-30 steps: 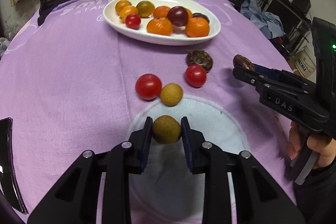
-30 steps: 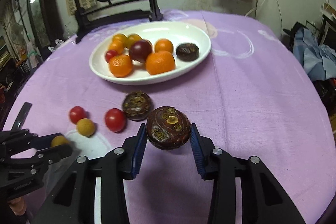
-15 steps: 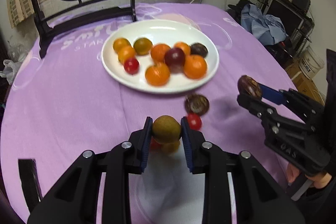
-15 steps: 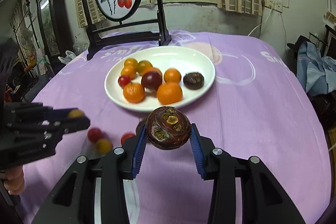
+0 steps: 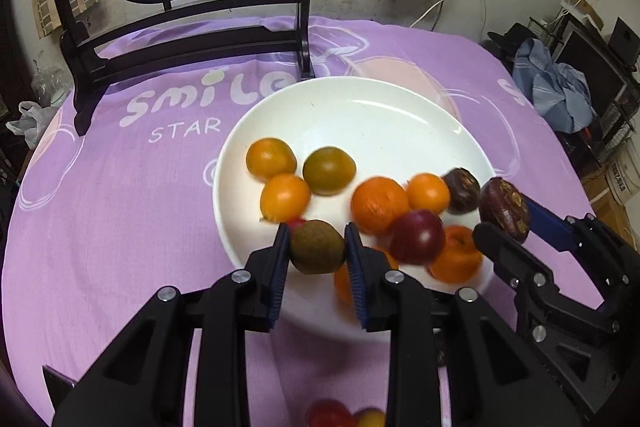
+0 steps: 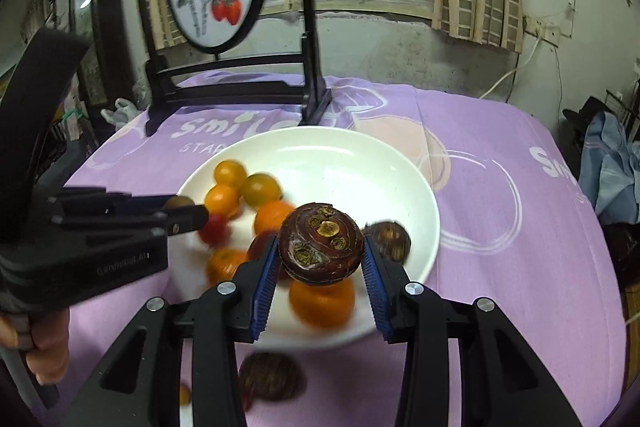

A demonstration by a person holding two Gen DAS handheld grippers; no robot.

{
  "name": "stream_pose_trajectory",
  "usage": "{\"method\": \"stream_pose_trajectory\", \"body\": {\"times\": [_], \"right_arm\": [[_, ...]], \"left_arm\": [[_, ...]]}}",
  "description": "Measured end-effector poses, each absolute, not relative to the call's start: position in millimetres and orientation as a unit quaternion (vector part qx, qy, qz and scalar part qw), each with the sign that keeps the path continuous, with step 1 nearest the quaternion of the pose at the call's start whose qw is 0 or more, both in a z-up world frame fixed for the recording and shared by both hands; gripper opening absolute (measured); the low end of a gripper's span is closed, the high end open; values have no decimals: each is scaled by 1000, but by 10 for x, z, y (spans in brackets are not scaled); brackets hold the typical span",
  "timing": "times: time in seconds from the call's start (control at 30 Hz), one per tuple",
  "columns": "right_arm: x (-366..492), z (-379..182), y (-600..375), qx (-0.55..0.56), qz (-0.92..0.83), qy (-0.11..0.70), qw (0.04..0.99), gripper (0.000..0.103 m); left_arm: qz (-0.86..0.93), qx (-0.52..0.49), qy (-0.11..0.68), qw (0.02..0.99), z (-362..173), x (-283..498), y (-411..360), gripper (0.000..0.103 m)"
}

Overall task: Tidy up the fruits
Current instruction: 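Carry both held fruits over the white plate, then lower both fruits onto the plate and open both tools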

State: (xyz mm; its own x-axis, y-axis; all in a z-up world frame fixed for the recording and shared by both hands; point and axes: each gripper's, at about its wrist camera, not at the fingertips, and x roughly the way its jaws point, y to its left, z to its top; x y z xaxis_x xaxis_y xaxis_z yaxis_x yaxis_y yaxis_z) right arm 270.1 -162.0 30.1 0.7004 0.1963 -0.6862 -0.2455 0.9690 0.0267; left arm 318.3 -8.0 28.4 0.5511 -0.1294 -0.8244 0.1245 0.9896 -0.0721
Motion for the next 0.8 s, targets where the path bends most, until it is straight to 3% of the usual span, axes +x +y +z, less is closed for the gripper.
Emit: {"method": "stream_pose_trajectory", "body": {"times": [0.13, 0.27, 0.33, 0.4, 0.47, 0.57, 0.67, 0.8], "right_arm": [[2917, 183, -1601, -30, 109, 375, 920, 42], [3097, 52, -1587, -23, 100, 385, 917, 42], [3140, 20, -1604, -10, 102, 387, 916, 47], [3132, 16, -1652, 2, 95, 381, 920, 53], [3100, 28, -1705, 11, 97, 381, 920, 56], [2971, 78, -1785, 18, 93, 372, 924, 64], [2800, 92, -1888, 42, 90, 361, 927, 75], [2577, 75, -1964, 66, 100, 373, 920, 76]], "left_arm": [[-63, 0, 469, 881, 204, 3344, -115, 28], [-50, 2, 464, 884, 135, 3445, -139, 45], [-38, 0, 462, 886, 113, 3478, -130, 46], [-34, -7, 465, 884, 108, 3494, -99, 54], [-29, -18, 463, 886, 131, 3458, -42, 72], [-19, -19, 442, 897, 219, 3318, 25, 90], [-9, -9, 426, 904, 291, 3139, 81, 92], [-5, -20, 422, 906, 324, 2868, 189, 92]]}}
